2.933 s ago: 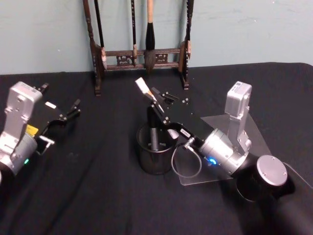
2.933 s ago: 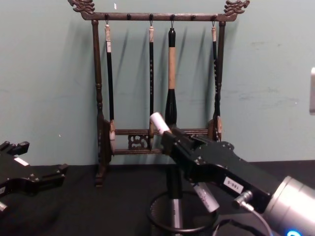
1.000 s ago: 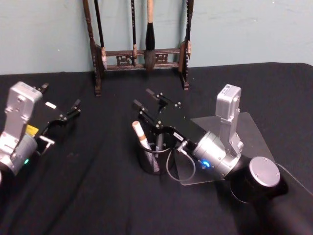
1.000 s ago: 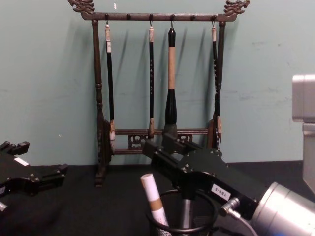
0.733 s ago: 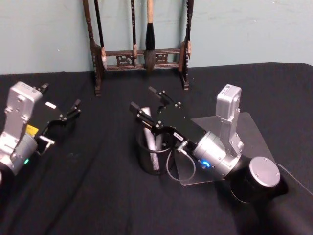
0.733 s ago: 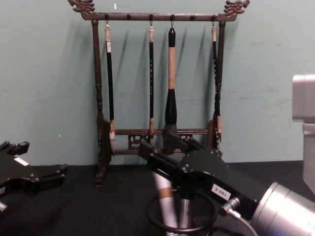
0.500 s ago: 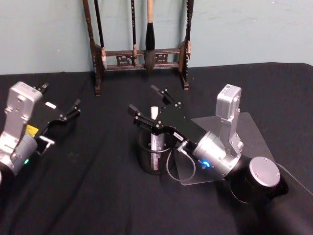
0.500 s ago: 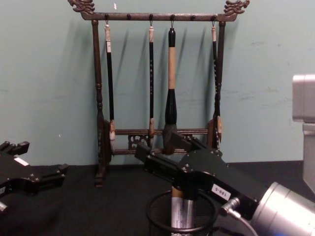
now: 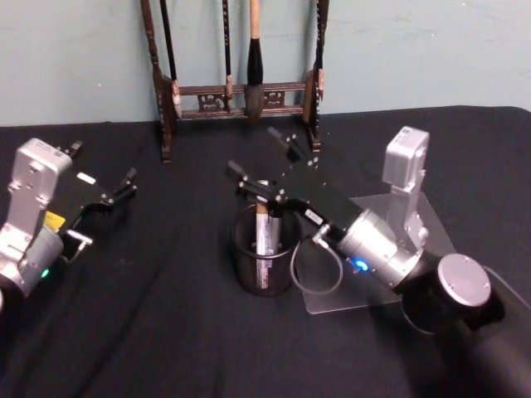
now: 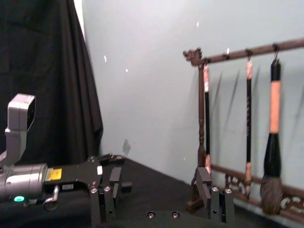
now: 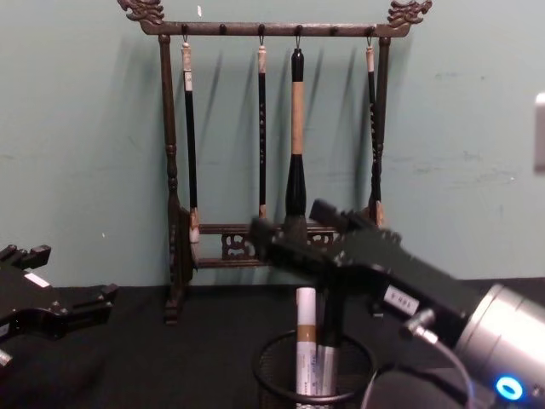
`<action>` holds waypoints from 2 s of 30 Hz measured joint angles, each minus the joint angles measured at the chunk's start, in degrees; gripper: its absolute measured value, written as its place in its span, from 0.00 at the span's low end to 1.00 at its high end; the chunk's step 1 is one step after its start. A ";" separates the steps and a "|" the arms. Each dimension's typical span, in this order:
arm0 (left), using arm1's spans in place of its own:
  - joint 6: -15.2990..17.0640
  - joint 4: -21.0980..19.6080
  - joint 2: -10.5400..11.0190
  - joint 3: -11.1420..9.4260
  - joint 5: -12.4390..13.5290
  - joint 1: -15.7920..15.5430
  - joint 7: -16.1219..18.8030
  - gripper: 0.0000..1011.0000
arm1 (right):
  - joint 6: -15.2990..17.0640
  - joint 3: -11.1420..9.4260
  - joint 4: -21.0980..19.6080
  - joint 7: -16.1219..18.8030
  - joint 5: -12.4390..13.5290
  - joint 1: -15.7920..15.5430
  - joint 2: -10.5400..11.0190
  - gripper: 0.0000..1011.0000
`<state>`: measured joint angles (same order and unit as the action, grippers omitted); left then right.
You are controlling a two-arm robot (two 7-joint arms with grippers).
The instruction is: Pick up the water-based marker from the table and place it into the pen holder.
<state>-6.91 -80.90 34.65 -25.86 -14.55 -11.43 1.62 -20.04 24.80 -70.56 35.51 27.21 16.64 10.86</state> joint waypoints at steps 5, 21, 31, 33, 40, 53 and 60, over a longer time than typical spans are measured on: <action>0.00 0.00 0.00 0.00 0.00 0.00 0.00 0.99 | -0.19 -1.20 -2.98 -1.31 0.09 -0.60 1.33 0.99; 0.00 0.00 0.00 0.00 0.00 0.00 0.00 0.99 | 5.71 -7.38 -10.39 -11.46 -3.67 -5.66 6.47 0.99; 0.00 0.00 0.00 0.00 0.00 0.00 0.00 0.99 | 11.48 -10.05 -10.50 -19.22 -10.43 -8.09 8.30 0.99; 0.00 0.00 0.00 0.00 0.00 0.00 0.00 0.99 | 11.50 -10.22 -9.41 -20.12 -11.97 -8.11 8.38 0.99; 0.00 0.00 0.00 0.00 0.00 0.00 0.00 0.99 | 9.25 -9.88 -4.55 -21.80 -16.82 -7.00 7.70 0.99; 0.00 0.00 0.00 0.00 0.00 0.00 0.00 0.99 | 8.23 -9.78 -3.11 -22.02 -18.18 -6.42 7.03 0.99; 0.00 0.00 0.00 0.00 0.00 0.00 0.00 0.99 | 8.36 -9.79 -3.28 -22.01 -18.03 -6.49 7.11 0.99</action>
<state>-6.91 -80.90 34.64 -25.86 -14.55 -11.43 1.62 -11.68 15.01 -73.83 13.50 9.18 10.14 17.97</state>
